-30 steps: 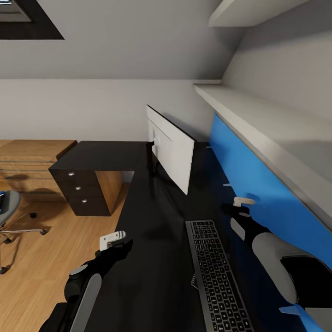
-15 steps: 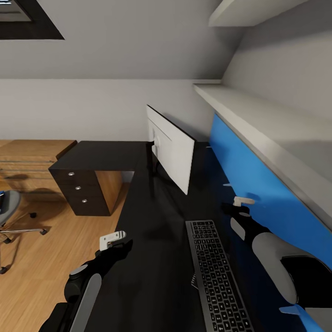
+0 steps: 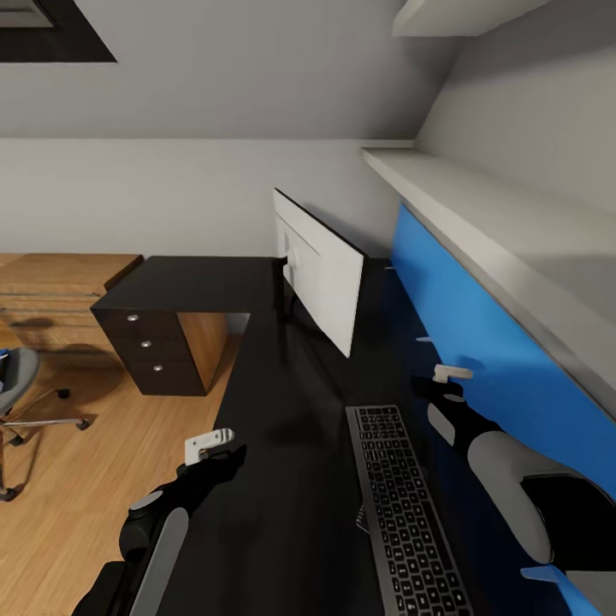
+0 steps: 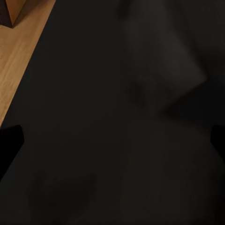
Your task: In the bedroom, organize the workspace by keeping the computer under the desk, ensuring the monitor is on the desk, placing the keyboard on the desk next to the monitor, placing the mouse on the desk next to the keyboard, moving the folder from the swivel chair onto the desk next to the mouse, stacking the notebook on top of the folder with the pen on top of the notebook, and positioning the swivel chair next to the desk.
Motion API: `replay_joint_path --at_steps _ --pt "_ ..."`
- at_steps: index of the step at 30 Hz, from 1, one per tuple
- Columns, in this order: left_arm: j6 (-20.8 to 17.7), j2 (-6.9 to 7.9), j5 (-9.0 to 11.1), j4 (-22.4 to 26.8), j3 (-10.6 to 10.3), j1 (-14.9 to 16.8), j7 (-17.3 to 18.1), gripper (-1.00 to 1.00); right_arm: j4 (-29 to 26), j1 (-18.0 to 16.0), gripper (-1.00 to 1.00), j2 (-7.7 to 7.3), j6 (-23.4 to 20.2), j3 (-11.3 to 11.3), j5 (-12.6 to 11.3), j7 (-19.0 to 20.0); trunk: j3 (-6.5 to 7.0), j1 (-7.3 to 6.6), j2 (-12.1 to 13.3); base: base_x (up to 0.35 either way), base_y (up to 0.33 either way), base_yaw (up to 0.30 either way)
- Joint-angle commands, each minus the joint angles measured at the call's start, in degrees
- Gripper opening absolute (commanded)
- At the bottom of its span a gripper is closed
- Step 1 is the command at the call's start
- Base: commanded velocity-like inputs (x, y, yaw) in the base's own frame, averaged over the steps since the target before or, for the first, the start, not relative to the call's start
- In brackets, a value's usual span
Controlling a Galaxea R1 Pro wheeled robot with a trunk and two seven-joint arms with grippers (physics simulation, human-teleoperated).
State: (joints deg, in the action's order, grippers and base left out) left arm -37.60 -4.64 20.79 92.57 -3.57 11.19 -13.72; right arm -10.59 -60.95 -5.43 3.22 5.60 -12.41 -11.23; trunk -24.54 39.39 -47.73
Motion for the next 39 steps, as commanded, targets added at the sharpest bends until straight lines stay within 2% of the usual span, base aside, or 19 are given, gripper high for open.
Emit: replay_joint_path --at_steps 1,18,20,21,22,23,24,25,30,39 --pt "-0.2 -0.01 0.61 0.07 -0.04 0.04 -0.52 1.0 0.05 -0.05 1.0 -0.02 0.21 0.48 -0.6 -0.2 -0.15 0.01 -0.05 0.0 0.0 0.004" --pt "-0.2 0.1 0.52 0.07 0.09 0.05 -0.52 1.0 0.13 -0.05 1.0 -0.11 0.21 0.53 -0.6 -0.15 -1.16 0.01 -0.05 0.0 0.0 0.0" --pt "-0.2 0.16 0.42 0.01 2.2 0.05 -0.79 1.0 0.16 -0.05 1.0 -0.24 0.21 0.54 -0.6 -0.13 -1.17 0.01 -0.05 0.0 0.0 0.0" --pt "-0.2 0.16 0.38 -0.02 4.79 0.04 -1.07 1.0 0.18 -0.05 1.0 -0.45 0.21 0.55 -0.6 -0.12 -1.17 0.01 -0.05 0.0 0.0 0.0" --pt "-0.21 0.16 0.38 -0.04 6.26 0.04 -1.21 1.0 0.19 -0.05 1.0 -0.56 0.21 0.55 -0.62 -0.12 -1.17 0.01 -0.05 0.0 0.0 0.0" --pt "-0.24 0.16 0.43 -0.06 9.22 0.05 -1.4 1.0 0.2 -0.05 1.0 -0.74 0.21 0.55 -0.65 -0.08 -1.17 0.01 -0.05 0.0 0.0 0.0" --pt "-0.27 0.24 0.51 -0.04 13.57 0.02 -1.65 1.0 0.21 -0.05 1.0 -0.94 0.21 0.55 -0.67 -0.05 -1.17 0.01 -0.05 0.0 0.0 -0.026" --pt "-0.27 0.34 0.56 -0.03 14.86 0.02 -1.72 1.0 0.22 -0.05 1.0 -1.01 0.21 0.55 -0.68 -0.04 -1.17 0.01 -0.05 0.0 0.0 -0.089" --pt "-0.22 0.79 0.71 -0.02 16.96 0.0 -1.82 1.0 0.22 -0.05 1.0 -1.15 0.21 0.55 -0.69 0.01 -1.17 0.01 -0.05 0.0 0.0 -0.193" --pt "-0.2 0.71 0.85 0.12 17.42 0.01 -1.75 1.0 0.41 -0.05 1.0 -1.11 0.21 0.55 -0.69 0.06 -1.17 0.01 -0.05 0.0 0.0 -0.116"
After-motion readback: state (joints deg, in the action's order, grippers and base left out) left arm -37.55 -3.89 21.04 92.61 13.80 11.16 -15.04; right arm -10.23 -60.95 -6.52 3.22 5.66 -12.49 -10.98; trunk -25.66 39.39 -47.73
